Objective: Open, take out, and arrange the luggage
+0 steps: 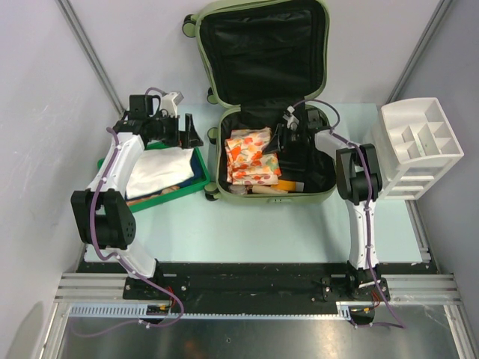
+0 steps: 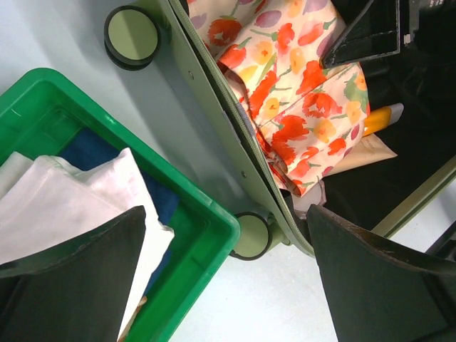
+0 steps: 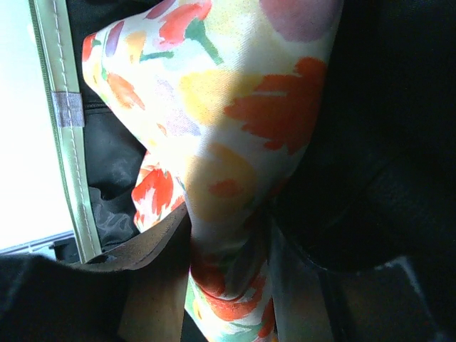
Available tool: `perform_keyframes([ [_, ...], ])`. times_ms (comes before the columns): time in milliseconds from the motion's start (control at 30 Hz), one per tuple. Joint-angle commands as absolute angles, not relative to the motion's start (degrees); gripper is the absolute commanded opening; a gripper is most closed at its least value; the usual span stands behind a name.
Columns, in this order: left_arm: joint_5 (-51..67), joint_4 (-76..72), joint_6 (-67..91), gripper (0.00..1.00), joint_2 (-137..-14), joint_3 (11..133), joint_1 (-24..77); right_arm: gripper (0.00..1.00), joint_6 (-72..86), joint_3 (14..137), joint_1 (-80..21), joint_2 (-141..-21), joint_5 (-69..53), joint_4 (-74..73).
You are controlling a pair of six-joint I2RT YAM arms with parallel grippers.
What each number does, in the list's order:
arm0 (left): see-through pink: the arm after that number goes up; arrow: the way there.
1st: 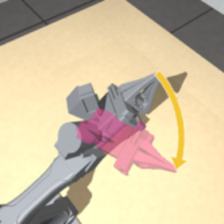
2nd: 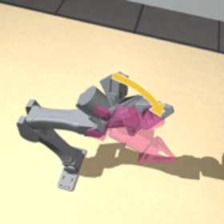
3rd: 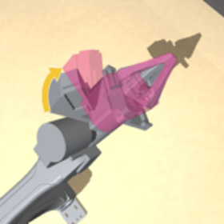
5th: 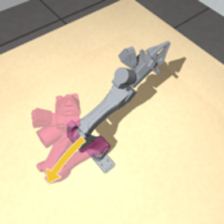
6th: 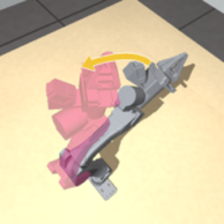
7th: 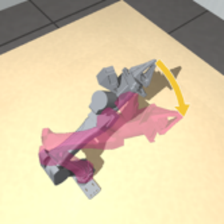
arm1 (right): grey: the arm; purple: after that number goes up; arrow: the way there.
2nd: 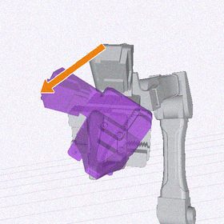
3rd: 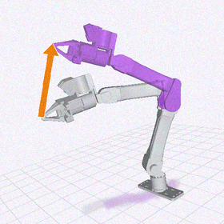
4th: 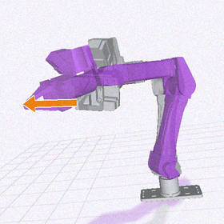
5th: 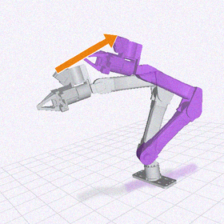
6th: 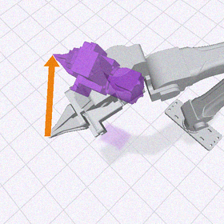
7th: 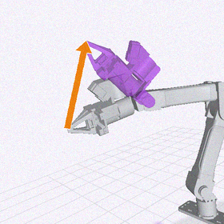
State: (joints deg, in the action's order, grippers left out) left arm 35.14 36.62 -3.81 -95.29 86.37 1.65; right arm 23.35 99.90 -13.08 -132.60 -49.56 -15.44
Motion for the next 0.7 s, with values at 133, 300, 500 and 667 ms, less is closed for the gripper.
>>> perform_keyframes([
  [133, 36.65, 36.39, -4.48, 1.00, -94.13, 87.98, 2.20, 0.42, 28.03, 102.13, -14.68, -134.83, -53.70, -9.51],
  [300, 37.70, 36.47, -5.36, 1.00, -93.61, 88.33, 2.20, 0.00, 29.70, 102.75, -15.91, -130.88, -55.02, -7.83],
  [500, 44.20, 36.74, -12.11, 1.00, -91.50, 90.44, 2.81, 0.00, 20.86, 104.33, -16.08, -122.89, -52.38, -10.63],
  [667, 44.39, 37.18, -20.90, 1.00, -89.48, 91.67, 7.89, 0.00, 4.68, 105.47, -18.10, -117.69, -50.28, -18.71],
])
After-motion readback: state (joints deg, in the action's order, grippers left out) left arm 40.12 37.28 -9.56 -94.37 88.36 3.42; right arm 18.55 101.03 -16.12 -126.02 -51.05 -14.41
